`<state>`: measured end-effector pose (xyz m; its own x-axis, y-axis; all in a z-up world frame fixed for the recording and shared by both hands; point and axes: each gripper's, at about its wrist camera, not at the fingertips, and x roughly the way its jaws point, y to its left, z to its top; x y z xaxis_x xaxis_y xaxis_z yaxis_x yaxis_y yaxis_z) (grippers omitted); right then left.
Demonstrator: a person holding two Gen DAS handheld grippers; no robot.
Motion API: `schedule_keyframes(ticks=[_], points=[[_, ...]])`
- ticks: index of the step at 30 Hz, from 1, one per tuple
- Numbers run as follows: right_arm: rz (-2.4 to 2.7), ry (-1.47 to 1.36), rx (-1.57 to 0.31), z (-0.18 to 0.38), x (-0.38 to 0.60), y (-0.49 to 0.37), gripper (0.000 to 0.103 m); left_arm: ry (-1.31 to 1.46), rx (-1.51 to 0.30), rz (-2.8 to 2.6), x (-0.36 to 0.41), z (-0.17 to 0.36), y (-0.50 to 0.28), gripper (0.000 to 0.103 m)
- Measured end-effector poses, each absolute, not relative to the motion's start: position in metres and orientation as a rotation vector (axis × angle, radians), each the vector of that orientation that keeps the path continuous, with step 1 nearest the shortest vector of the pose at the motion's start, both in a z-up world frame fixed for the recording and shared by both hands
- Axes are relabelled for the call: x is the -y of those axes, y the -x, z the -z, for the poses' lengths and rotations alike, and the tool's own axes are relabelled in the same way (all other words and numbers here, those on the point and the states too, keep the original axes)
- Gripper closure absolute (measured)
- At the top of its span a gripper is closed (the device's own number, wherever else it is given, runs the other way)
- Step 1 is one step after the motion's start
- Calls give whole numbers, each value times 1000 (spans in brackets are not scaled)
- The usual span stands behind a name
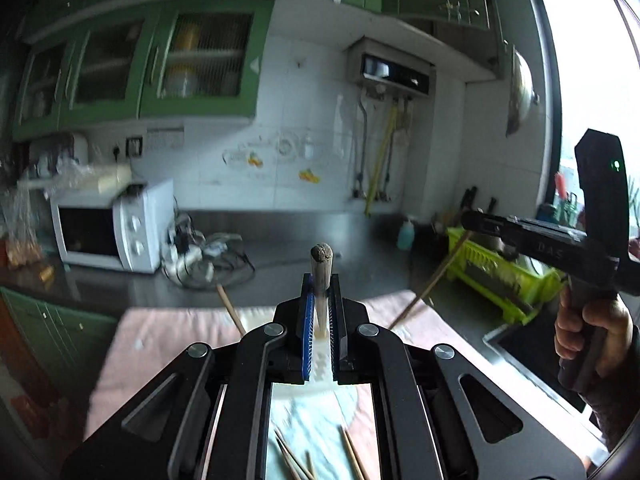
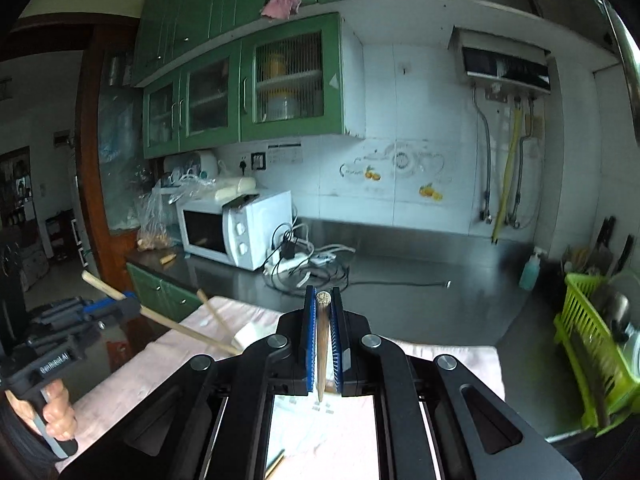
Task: Organize utensils
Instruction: 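Carry both chopsticks upright over the white holder, lower them in, open both tools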
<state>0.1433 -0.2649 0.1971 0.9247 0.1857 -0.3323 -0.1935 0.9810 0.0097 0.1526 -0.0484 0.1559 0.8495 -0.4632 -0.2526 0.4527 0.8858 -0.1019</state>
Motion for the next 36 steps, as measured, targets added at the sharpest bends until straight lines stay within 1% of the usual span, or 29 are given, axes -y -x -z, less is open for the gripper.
schedule_keyframes(ticks=[4,8,16,22,23,25,29,30,31,32,33,35,36], points=[[-179,39,-328,-200,263,-163,96,9,-248,433,55,-168,-171,98],[-175,36,-342,-189,263,-184,96,-21,-281,386,62,-164,-196,98],[-155,-1,-418,-154,271,-221,96,-18,-411,353,60,-130,-239,97],[-152,-25,-452,-139,275,-231,96,-10,-460,329,59,-115,-254,97],[-153,-25,-450,-139,274,-230,95,-1,-464,337,58,-115,-254,97],[-149,-22,-435,-141,275,-225,89,4,-459,328,56,-115,-252,95],[-145,-21,-413,-148,276,-212,86,10,-450,318,52,-119,-240,93],[-149,-24,-406,-150,276,-204,81,16,-449,316,51,-120,-237,92],[-148,-26,-401,-151,275,-196,77,26,-444,315,48,-121,-231,87],[-148,-26,-399,-152,275,-188,75,32,-439,311,45,-123,-223,80],[-152,-26,-400,-151,274,-181,72,33,-434,306,42,-123,-215,75],[-156,-25,-400,-146,271,-162,69,30,-421,298,38,-123,-201,63],[-158,-25,-404,-141,268,-149,65,28,-417,295,36,-122,-190,61]])
